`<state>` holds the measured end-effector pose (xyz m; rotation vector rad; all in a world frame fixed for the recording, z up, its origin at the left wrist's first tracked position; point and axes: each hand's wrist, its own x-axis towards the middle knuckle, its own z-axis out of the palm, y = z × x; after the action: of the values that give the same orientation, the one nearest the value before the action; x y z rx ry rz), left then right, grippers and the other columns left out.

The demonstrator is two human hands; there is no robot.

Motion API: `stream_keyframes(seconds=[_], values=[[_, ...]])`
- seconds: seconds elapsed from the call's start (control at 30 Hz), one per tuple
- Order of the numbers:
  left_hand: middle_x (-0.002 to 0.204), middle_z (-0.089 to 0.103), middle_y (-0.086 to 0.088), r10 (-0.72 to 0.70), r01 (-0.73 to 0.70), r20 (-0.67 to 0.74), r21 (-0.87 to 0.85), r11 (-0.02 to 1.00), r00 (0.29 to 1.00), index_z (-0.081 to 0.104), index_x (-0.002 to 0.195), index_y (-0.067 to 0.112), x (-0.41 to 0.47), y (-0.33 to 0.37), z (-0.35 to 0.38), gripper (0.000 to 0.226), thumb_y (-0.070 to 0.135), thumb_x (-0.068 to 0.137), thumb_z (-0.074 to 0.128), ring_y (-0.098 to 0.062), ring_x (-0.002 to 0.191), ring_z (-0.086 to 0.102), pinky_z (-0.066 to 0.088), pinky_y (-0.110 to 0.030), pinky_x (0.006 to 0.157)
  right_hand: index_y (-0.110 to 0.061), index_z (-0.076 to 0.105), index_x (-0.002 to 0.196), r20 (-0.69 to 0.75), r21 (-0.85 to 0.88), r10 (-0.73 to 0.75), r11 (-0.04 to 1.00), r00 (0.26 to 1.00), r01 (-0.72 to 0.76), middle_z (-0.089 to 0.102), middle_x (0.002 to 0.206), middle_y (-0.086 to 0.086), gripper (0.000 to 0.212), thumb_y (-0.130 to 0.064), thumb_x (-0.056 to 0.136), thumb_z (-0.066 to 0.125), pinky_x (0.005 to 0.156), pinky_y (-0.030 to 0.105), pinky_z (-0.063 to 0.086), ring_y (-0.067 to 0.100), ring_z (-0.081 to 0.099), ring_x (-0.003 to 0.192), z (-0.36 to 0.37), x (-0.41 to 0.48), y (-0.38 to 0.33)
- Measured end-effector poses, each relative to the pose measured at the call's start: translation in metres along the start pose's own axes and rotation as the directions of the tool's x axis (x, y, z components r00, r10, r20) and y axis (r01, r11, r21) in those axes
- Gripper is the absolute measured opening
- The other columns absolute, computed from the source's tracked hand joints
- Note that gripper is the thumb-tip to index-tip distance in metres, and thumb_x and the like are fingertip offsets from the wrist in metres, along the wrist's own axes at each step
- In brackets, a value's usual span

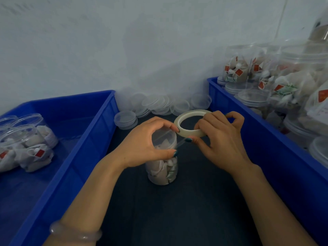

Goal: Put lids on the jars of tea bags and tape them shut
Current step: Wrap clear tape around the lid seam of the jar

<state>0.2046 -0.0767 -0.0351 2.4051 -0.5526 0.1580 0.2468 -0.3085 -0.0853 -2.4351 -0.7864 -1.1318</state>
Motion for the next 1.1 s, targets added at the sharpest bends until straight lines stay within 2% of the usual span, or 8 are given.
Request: stream_keyframes(seconds=[0.23, 0.37, 0.43, 0.6, 0.73, 0.83, 0.93, 1.1], values=[[0.125, 0.053, 0.025, 0.036, -0.035, -0.015, 0.045, 0.998, 0.999, 0.056, 0.128, 0.043, 0.0, -0.003, 0.002, 0.063, 0.041, 0.069, 0.076, -0.001, 0.124, 0.049, 0.043, -0.028, 0.104, -0.021, 0.065, 0.083, -0.115, -0.038, 0.021, 0.999, 0.993, -0.025, 0.061, 0.089, -0.007, 0.033, -0.052, 0.091, 0.057, 0.087, 0.041, 0.026, 0.019, 0.055, 0.093, 0.009, 0.001, -0.016], [0.132, 0.034, 0.022, -0.052, 0.056, -0.048, 0.069, 0.996, 0.997, 0.055, 0.129, 0.036, 0.0, -0.006, 0.005, 0.078, 0.065, 0.057, 0.067, 0.011, 0.125, 0.036, 0.034, -0.01, 0.097, -0.02, 0.065, 0.083, -0.106, -0.052, 0.07, 0.996, 0.992, -0.076, 0.062, 0.088, -0.006, 0.037, -0.053, 0.092, 0.052, 0.087, 0.042, 0.027, 0.02, 0.056, 0.093, 0.01, -0.001, -0.021], [0.13, 0.032, 0.021, -0.074, 0.078, -0.052, 0.077, 0.994, 0.996, 0.052, 0.131, 0.034, 0.0, -0.006, 0.004, 0.085, 0.068, 0.054, 0.066, 0.013, 0.123, 0.035, 0.034, -0.007, 0.093, -0.02, 0.065, 0.082, -0.086, -0.04, 0.089, 0.995, 0.992, -0.093, 0.063, 0.086, -0.007, 0.039, -0.055, 0.092, 0.051, 0.087, 0.042, 0.028, 0.02, 0.056, 0.092, 0.01, -0.001, -0.022], [0.126, 0.035, 0.021, -0.066, 0.074, -0.065, 0.13, 0.989, 0.996, 0.055, 0.127, 0.035, -0.002, -0.003, 0.004, 0.077, 0.069, 0.06, 0.064, 0.006, 0.121, 0.04, 0.04, -0.02, 0.101, -0.025, 0.062, 0.076, 0.081, 0.188, 0.236, 0.95, 0.968, -0.247, 0.059, 0.076, -0.015, 0.037, -0.06, 0.084, 0.053, 0.088, 0.039, 0.029, 0.012, 0.053, 0.084, 0.008, 0.004, -0.021], [0.127, 0.031, 0.017, -0.089, 0.123, -0.108, 0.367, 0.922, 0.99, 0.049, 0.13, 0.052, -0.007, 0.002, 0.003, 0.075, 0.089, 0.065, 0.051, 0.0, 0.12, 0.026, 0.034, -0.028, 0.097, -0.031, 0.063, 0.073, 0.191, 0.342, 0.276, 0.881, 0.942, -0.328, 0.059, 0.066, -0.014, 0.032, -0.061, 0.079, 0.06, 0.089, 0.036, 0.034, 0.004, 0.052, 0.07, 0.007, 0.005, -0.016], [0.127, 0.029, 0.015, -0.175, 0.205, -0.111, 0.405, 0.891, 0.978, 0.039, 0.138, 0.058, -0.016, 0.01, 0.006, 0.084, 0.095, 0.063, 0.033, -0.005, 0.12, 0.028, 0.04, -0.028, 0.088, -0.029, 0.057, 0.066, 0.259, 0.386, 0.256, 0.857, 0.931, -0.343, 0.056, 0.057, -0.011, 0.036, -0.061, 0.081, 0.064, 0.072, 0.031, 0.037, 0.009, 0.053, 0.062, 0.007, 0.006, -0.013], [0.138, 0.032, 0.01, -0.183, 0.227, -0.137, 0.491, 0.841, 0.974, 0.032, 0.145, 0.057, -0.021, 0.019, 0.014, 0.081, 0.087, 0.07, 0.025, -0.012, 0.129, 0.032, 0.043, -0.029, 0.085, -0.028, 0.055, 0.066, 0.325, 0.379, 0.26, 0.845, 0.909, -0.377, 0.057, 0.055, -0.008, 0.04, -0.064, 0.08, 0.063, 0.056, 0.036, 0.043, 0.01, 0.054, 0.058, 0.005, 0.006, -0.011], [0.138, 0.035, 0.005, -0.185, 0.211, -0.102, 0.459, 0.863, 0.977, 0.038, 0.141, 0.05, -0.014, 0.025, 0.015, 0.064, 0.063, 0.079, 0.045, -0.015, 0.126, 0.037, 0.044, -0.03, 0.091, -0.027, 0.057, 0.074, 0.416, 0.406, 0.192, 0.836, 0.889, -0.37, 0.068, 0.061, -0.014, 0.036, -0.061, 0.085, 0.061, 0.06, 0.037, 0.053, 0.006, 0.064, 0.06, -0.001, 0.005, -0.009]])
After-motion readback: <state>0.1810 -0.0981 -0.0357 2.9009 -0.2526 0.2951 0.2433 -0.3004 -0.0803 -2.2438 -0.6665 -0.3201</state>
